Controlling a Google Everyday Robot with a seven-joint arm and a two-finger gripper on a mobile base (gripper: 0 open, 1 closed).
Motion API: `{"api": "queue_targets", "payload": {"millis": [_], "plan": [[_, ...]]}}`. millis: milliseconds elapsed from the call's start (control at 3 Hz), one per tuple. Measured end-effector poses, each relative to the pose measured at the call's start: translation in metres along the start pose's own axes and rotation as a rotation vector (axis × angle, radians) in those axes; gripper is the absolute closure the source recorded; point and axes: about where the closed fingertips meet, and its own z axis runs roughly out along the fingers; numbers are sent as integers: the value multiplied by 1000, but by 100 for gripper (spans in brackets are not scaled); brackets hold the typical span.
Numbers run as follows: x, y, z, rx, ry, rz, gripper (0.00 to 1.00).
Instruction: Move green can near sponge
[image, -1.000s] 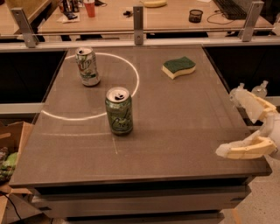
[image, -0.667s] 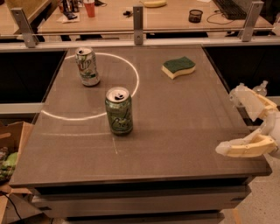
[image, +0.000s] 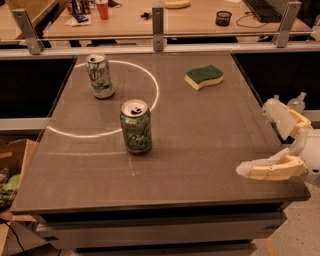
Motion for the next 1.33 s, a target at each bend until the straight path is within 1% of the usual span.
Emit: {"api": "queue_targets", "payload": {"millis": [333,667,1000,1333], "plan": [[2,15,23,56,-49,5,0],[-2,42,77,69,-119,51,0],[-10,62,120,22,-134,55,0],[-17,77,152,-67,-94,18,0]]}}
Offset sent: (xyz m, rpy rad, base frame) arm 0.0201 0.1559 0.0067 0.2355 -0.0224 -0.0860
